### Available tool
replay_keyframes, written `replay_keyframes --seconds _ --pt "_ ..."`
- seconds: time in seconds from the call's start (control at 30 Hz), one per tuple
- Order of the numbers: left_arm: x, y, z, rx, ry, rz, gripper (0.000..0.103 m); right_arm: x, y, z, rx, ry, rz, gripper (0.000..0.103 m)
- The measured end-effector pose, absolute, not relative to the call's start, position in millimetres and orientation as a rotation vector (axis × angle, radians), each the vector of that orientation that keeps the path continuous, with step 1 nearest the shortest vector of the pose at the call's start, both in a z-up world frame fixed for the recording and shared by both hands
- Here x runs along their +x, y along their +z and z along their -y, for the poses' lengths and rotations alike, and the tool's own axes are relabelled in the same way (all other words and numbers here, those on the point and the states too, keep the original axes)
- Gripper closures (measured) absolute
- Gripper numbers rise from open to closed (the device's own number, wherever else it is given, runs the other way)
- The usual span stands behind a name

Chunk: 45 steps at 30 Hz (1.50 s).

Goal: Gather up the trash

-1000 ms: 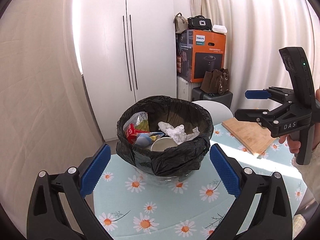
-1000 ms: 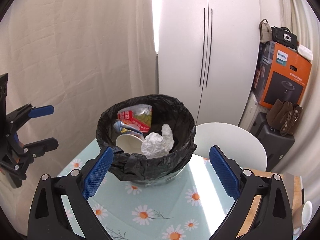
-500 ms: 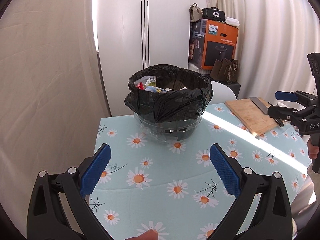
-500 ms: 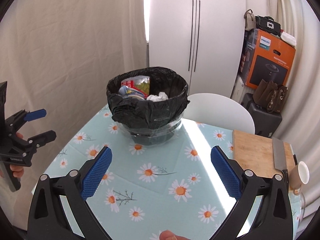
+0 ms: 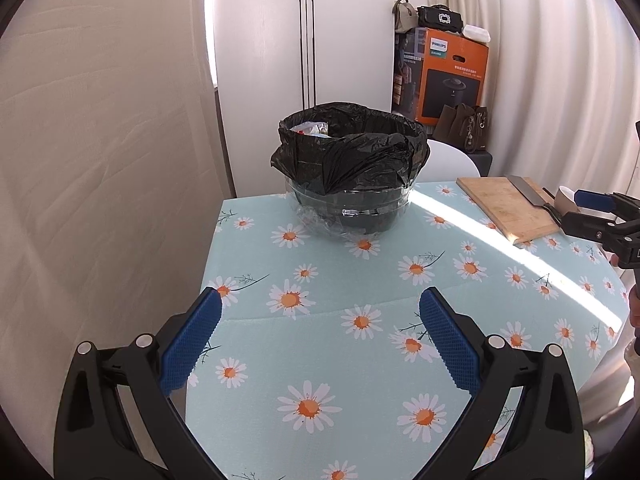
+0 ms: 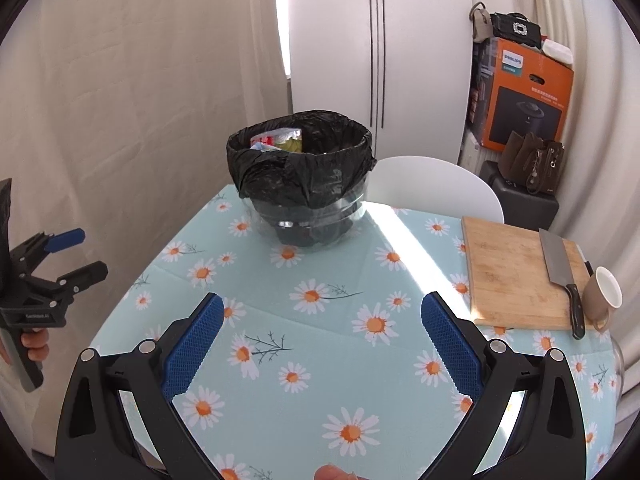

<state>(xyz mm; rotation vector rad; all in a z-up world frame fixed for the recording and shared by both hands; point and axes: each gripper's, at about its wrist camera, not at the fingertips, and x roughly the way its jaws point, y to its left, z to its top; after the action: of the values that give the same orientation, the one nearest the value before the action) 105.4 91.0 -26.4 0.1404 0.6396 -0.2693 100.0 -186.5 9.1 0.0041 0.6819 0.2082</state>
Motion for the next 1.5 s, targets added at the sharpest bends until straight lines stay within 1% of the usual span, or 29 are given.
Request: replay_keyframes --seconds 0.4,1.5 --pt "100 -18 -96 0.145 -0.242 -0.634 0.006 84 14 184 -0.014 0.191 -0.674 0.008" --pt "100 -15 -81 0.19 -0.264 -0.652 0.006 83 15 191 -0.029 0.184 -0.686 0.008"
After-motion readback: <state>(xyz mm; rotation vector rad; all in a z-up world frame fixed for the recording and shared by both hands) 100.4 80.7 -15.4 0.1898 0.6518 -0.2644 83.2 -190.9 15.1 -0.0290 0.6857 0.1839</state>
